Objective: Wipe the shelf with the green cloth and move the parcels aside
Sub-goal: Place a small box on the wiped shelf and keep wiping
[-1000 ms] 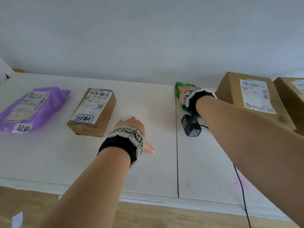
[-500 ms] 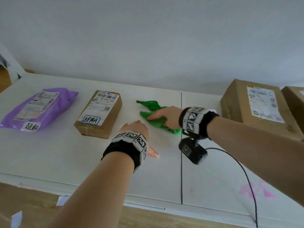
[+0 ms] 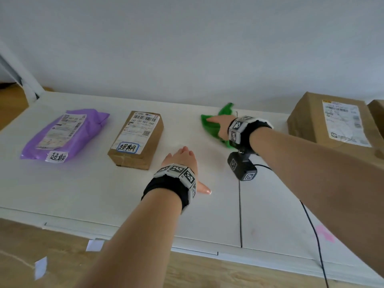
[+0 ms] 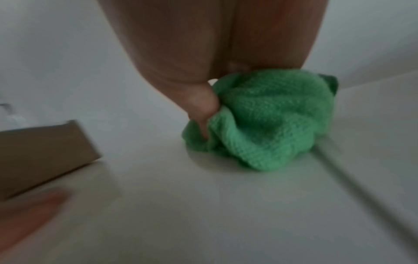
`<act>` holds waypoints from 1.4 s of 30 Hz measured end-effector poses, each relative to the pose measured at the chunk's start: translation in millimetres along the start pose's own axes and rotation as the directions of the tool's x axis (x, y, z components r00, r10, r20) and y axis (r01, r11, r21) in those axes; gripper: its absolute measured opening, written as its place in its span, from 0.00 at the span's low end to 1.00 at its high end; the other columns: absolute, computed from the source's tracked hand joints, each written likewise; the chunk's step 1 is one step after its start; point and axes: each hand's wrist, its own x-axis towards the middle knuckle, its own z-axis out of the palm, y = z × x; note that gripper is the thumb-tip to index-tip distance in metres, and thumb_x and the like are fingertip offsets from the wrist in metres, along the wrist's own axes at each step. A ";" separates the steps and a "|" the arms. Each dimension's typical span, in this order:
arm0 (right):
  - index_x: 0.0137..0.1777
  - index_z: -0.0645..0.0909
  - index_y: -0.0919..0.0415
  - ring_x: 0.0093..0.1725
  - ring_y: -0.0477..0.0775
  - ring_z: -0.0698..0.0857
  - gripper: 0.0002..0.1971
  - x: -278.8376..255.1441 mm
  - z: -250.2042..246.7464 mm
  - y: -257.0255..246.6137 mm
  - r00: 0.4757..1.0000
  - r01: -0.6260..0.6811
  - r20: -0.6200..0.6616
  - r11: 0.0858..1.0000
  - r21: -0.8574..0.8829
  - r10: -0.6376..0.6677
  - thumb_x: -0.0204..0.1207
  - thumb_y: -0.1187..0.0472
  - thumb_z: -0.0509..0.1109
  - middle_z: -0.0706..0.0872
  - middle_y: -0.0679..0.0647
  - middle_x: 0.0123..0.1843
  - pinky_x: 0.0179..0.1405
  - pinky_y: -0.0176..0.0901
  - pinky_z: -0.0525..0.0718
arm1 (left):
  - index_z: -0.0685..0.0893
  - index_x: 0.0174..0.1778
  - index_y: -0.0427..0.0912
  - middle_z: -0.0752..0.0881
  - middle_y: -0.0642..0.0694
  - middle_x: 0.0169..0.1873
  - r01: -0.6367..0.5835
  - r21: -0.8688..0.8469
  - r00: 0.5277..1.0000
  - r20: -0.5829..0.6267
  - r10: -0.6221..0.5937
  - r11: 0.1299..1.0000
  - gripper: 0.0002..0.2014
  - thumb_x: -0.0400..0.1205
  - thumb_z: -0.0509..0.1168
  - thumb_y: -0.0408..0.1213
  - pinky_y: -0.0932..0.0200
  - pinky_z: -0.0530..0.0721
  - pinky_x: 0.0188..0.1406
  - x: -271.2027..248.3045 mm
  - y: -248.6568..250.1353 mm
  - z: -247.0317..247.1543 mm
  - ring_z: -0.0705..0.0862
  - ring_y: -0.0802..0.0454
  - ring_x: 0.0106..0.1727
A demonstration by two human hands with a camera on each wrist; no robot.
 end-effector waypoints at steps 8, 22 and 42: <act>0.77 0.69 0.42 0.81 0.58 0.66 0.37 -14.7 35.1 -48.6 0.963 0.259 0.057 0.964 0.054 -0.262 0.75 0.79 0.57 0.61 0.52 0.84 0.79 0.44 0.67 | 0.71 0.74 0.38 0.73 0.42 0.73 0.110 -0.112 0.994 0.021 -0.108 0.988 0.37 0.73 0.71 0.56 0.51 0.76 0.67 -35.9 -18.1 1.6 0.76 0.43 0.73; 0.70 0.80 0.51 0.84 0.48 0.60 0.31 -184.8 99.6 -19.2 0.949 0.259 0.132 0.948 0.184 -0.285 0.76 0.81 0.56 0.64 0.44 0.82 0.80 0.30 0.49 | 0.83 0.58 0.30 0.86 0.35 0.59 0.041 -0.109 0.995 0.097 -0.031 0.993 0.14 0.80 0.58 0.27 0.52 0.82 0.56 -85.5 -37.0 2.7 0.85 0.37 0.61; 0.75 0.72 0.45 0.84 0.56 0.59 0.34 -234.7 134.6 -1.9 0.914 -0.291 -0.152 0.867 0.404 0.377 0.76 0.79 0.57 0.61 0.50 0.84 0.84 0.48 0.59 | 0.71 0.71 0.32 0.68 0.37 0.72 -0.230 0.097 0.968 0.123 0.218 0.968 0.21 0.81 0.57 0.30 0.46 0.77 0.71 -83.7 -33.9 27.1 0.75 0.40 0.72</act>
